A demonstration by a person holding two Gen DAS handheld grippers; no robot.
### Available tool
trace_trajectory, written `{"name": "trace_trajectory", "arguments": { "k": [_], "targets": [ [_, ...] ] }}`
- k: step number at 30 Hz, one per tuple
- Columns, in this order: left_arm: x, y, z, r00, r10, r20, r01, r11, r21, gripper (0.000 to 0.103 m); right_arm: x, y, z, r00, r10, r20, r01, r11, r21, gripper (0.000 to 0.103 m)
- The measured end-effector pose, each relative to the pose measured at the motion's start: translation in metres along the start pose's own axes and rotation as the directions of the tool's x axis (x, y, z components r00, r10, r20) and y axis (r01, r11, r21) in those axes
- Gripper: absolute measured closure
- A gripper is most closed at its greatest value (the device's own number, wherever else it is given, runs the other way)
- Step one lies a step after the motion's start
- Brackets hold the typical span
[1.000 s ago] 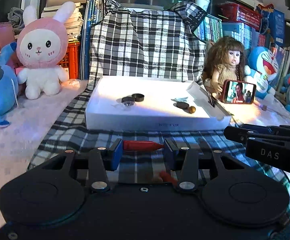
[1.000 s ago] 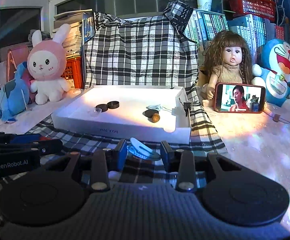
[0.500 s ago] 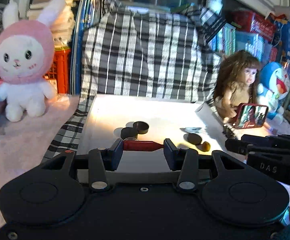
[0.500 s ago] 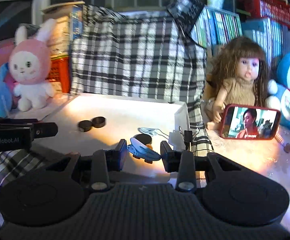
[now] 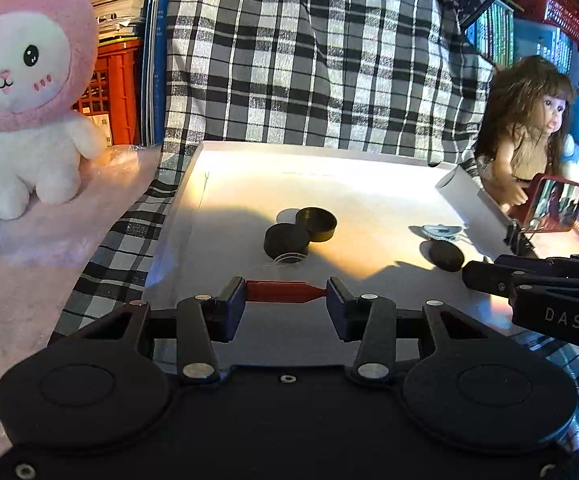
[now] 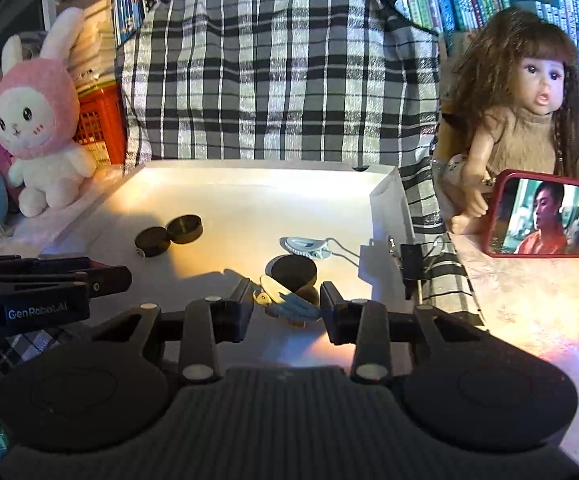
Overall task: Organize rigid objects
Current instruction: 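Carry the clip with the right tool while the left tool carries the pliers over the box, then open the right tool dropping the clip in the box while the left tool releases the pliers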
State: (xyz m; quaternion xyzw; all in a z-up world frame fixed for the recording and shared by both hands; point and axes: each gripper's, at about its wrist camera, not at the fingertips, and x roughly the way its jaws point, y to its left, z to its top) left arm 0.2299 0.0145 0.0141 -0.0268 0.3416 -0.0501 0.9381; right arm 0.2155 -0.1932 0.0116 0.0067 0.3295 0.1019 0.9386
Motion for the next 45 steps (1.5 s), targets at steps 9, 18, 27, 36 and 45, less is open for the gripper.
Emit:
{"name": "trace_trajectory", "arguments": {
  "k": [9, 18, 27, 36, 45],
  "targets": [
    [0.013, -0.002, 0.002, 1.000, 0.008, 0.002, -0.008, 1.000, 0.014, 0.061, 0.014, -0.004, 0.002, 1.000, -0.020, -0.023, 0.020, 1.000, -0.001, 0.061],
    [0.022, -0.001, 0.003, 1.000, 0.018, 0.020, -0.019, 1.000, 0.007, 0.061, 0.021, -0.006, 0.004, 0.999, -0.040, -0.023, 0.040, 0.999, -0.009, 0.061],
    [0.034, -0.005, 0.010, 0.998, 0.055, 0.019, -0.056, 0.998, 0.026, 0.060, 0.030, -0.004, 0.010, 0.998, -0.058, -0.024, 0.057, 0.998, -0.026, 0.061],
    [0.039, -0.007, 0.011, 0.997, 0.073, 0.032, -0.074, 0.997, 0.035, 0.060, 0.034, -0.003, 0.011, 0.997, -0.074, -0.020, 0.073, 0.996, -0.043, 0.059],
    [0.039, -0.009, 0.012, 0.996, 0.082, 0.031, -0.083, 0.996, 0.032, 0.060, 0.037, -0.001, 0.012, 0.996, -0.081, -0.024, 0.079, 0.995, -0.054, 0.057]
  ]
}}
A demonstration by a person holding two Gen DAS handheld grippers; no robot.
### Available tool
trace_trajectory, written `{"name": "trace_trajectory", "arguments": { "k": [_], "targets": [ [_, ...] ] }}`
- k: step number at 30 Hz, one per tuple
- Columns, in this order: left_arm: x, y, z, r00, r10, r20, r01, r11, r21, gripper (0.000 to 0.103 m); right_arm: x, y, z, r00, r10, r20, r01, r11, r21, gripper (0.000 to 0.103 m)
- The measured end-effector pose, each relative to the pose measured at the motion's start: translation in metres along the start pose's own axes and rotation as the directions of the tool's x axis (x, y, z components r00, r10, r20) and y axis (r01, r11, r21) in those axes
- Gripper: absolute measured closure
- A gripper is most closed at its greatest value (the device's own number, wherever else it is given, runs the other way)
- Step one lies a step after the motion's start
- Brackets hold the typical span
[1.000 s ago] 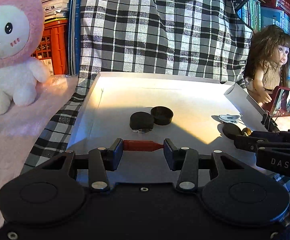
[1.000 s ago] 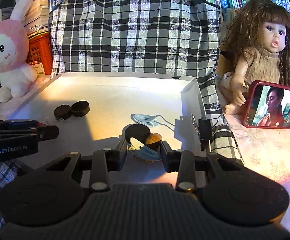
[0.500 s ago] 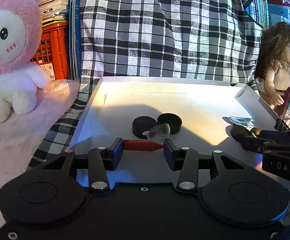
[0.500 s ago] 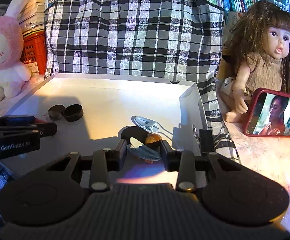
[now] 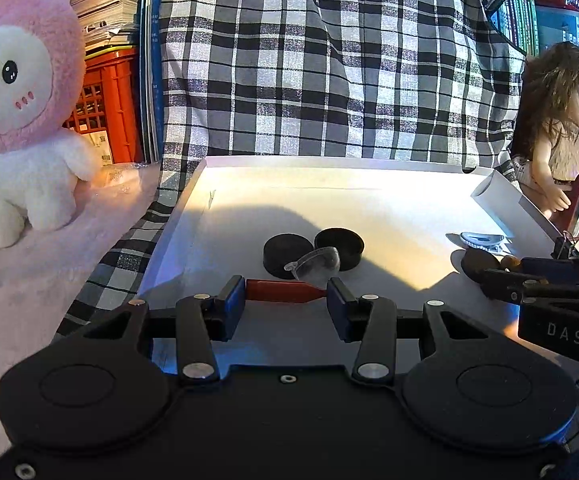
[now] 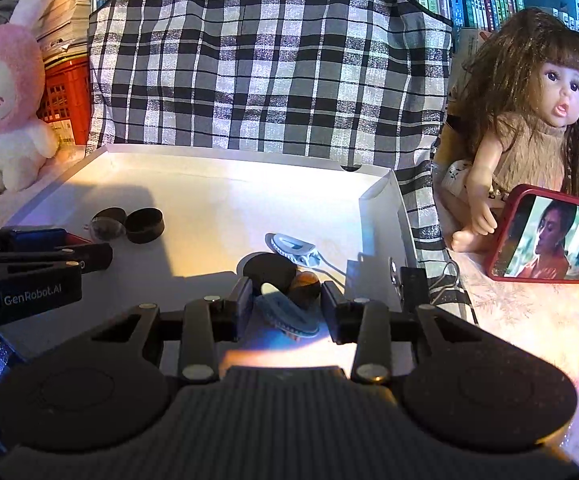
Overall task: Organize rigid objects
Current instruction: 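Open the right tool dropping the clip in the box while the left tool releases the pliers, then withdraw both tools from the box back over the cloth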
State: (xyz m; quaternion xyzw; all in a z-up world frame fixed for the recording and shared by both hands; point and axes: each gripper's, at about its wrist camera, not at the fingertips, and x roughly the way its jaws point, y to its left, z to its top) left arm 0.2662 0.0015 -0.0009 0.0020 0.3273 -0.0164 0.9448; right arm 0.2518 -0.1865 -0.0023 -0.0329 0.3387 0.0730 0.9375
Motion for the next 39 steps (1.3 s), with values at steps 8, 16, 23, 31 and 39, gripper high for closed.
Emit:
{"name": "trace_trajectory", "arguments": {
  "k": [8, 16, 23, 31, 39],
  "targets": [
    [-0.012, 0.002, -0.001, 0.999, -0.033, -0.011, 0.033, 0.999, -0.013, 0.050, -0.009, -0.006, -0.002, 1.000, 0.003, 0.017, -0.004, 0.999, 0.045, 0.033],
    [-0.042, 0.002, -0.001, 0.998, -0.024, 0.050, 0.025, 1.000, -0.011, 0.027, -0.032, -0.005, -0.004, 0.996, 0.024, 0.082, -0.027, 0.999, 0.043, 0.019],
    [-0.069, 0.001, -0.006, 0.997, -0.048, 0.065, 0.048, 0.999, 0.002, 0.024, -0.053, -0.004, -0.009, 0.994, 0.038, 0.105, -0.044, 0.997, 0.056, 0.016],
    [-0.102, -0.009, -0.028, 0.995, -0.046, 0.089, 0.040, 0.997, 0.067, 0.023, -0.078, 0.001, -0.027, 0.993, 0.043, 0.112, -0.047, 0.998, 0.031, 0.014],
    [-0.139, -0.020, -0.057, 0.989, -0.024, 0.148, 0.006, 0.993, 0.121, 0.019, -0.105, -0.001, -0.047, 0.989, 0.066, 0.132, -0.072, 0.996, 0.046, 0.014]
  ]
}}
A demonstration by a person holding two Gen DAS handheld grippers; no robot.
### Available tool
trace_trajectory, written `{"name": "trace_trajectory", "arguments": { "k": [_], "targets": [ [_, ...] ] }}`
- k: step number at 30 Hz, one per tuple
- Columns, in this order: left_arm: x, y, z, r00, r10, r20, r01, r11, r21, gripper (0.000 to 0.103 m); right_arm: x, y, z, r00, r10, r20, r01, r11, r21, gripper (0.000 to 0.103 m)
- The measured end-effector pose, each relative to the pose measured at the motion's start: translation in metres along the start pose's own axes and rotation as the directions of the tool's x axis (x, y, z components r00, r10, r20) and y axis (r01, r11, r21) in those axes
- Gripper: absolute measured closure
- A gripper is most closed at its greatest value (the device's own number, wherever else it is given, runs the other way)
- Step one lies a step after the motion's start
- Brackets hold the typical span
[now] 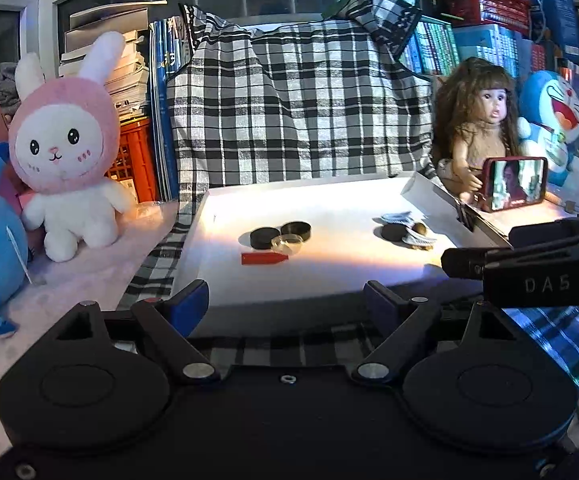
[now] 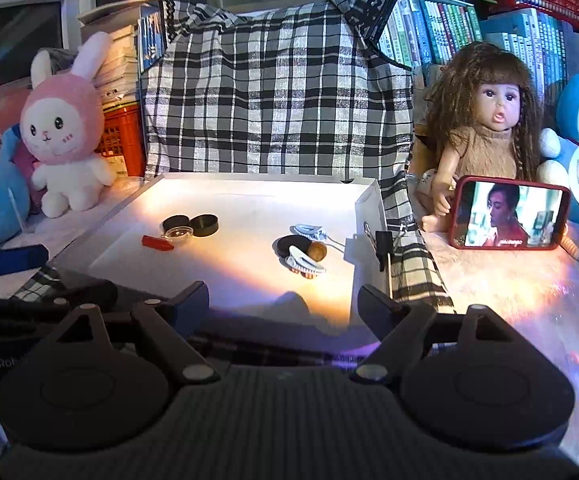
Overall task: Organize rigid objects
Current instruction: 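Withdraw both tools from the box back over the cloth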
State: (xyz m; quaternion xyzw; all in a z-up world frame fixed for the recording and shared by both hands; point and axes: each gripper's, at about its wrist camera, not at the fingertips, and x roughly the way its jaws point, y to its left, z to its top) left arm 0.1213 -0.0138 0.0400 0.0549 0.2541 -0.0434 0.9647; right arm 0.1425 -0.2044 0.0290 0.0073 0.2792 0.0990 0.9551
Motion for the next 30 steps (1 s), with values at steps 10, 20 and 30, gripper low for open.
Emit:
{"name": "trace_trajectory", "arguments": {
  "k": [10, 20, 30],
  "targets": [
    [-0.036, -0.002, -0.026, 1.000, -0.002, -0.005, 0.001, 0.999, -0.041, 0.019, -0.036, 0.001, -0.025, 0.999, 0.010, 0.038, -0.010, 1.000, 0.005, 0.012],
    [-0.055, 0.000, -0.054, 0.999, -0.014, -0.031, 0.012, 0.998, -0.067, 0.019, -0.068, 0.012, -0.051, 0.997, 0.018, 0.077, -0.016, 0.999, -0.036, 0.010],
    [-0.068, 0.005, -0.075, 0.998, -0.013, -0.058, 0.009, 0.997, -0.079, 0.019, -0.085, 0.017, -0.069, 0.997, 0.023, 0.077, -0.020, 0.999, -0.039, 0.010]
  ]
}}
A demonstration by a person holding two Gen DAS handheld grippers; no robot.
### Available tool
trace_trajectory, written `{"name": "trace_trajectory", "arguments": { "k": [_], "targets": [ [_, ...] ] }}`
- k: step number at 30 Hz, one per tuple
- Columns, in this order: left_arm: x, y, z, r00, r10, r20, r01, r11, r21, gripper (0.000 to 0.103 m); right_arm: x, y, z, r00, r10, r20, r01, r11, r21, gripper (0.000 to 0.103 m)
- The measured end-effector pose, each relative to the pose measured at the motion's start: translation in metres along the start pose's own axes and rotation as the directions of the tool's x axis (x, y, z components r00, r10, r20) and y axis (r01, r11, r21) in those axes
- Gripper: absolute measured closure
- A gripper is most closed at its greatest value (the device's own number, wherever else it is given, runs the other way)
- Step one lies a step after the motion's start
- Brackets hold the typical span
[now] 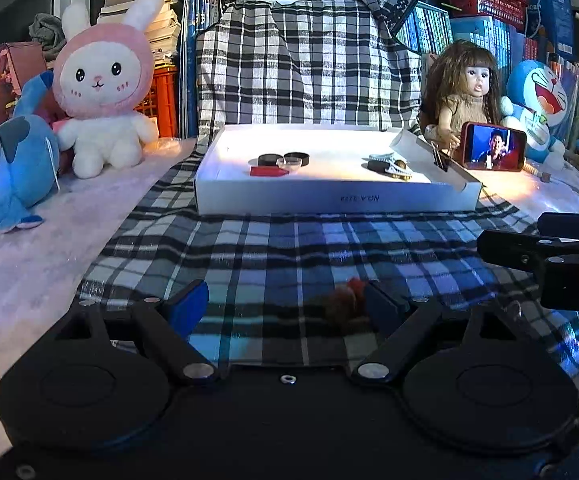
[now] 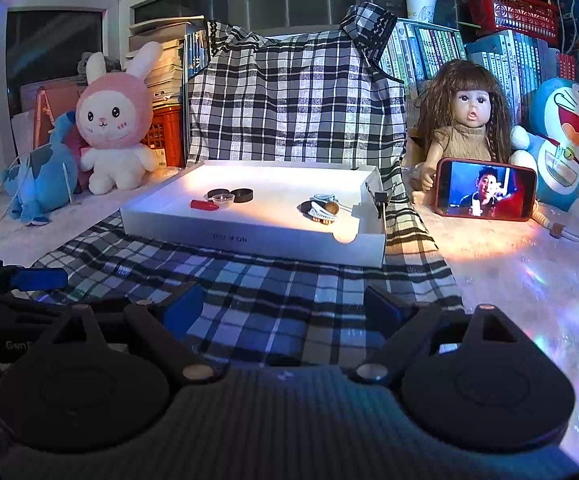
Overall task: Organize rigid objects
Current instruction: 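Withdraw both tools from the box back over the cloth, then move the right tool to the black binder clip while the left tool approaches the brown ball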
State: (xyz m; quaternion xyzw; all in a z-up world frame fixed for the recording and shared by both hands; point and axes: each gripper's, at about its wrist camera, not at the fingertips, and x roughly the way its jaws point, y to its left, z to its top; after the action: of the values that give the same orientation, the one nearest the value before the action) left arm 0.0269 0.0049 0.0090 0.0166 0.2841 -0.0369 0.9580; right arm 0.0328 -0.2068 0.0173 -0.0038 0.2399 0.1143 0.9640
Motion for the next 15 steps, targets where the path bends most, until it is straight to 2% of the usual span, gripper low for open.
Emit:
{"name": "trace_trajectory", "arguments": {
  "k": [10, 15],
  "targets": [
    [-0.006, 0.004, -0.014, 0.999, -0.012, -0.030, 0.013, 1.000, 0.008, 0.020, -0.022, 0.005, -0.020, 1.000, 0.001, -0.013, -0.002, 0.999, -0.039, 0.010],
    [-0.004, 0.003, -0.013, 0.998, -0.042, -0.044, 0.043, 0.999, 0.013, 0.030, -0.026, 0.010, -0.029, 0.999, 0.018, -0.030, -0.020, 0.996, -0.082, 0.010]
  ]
}}
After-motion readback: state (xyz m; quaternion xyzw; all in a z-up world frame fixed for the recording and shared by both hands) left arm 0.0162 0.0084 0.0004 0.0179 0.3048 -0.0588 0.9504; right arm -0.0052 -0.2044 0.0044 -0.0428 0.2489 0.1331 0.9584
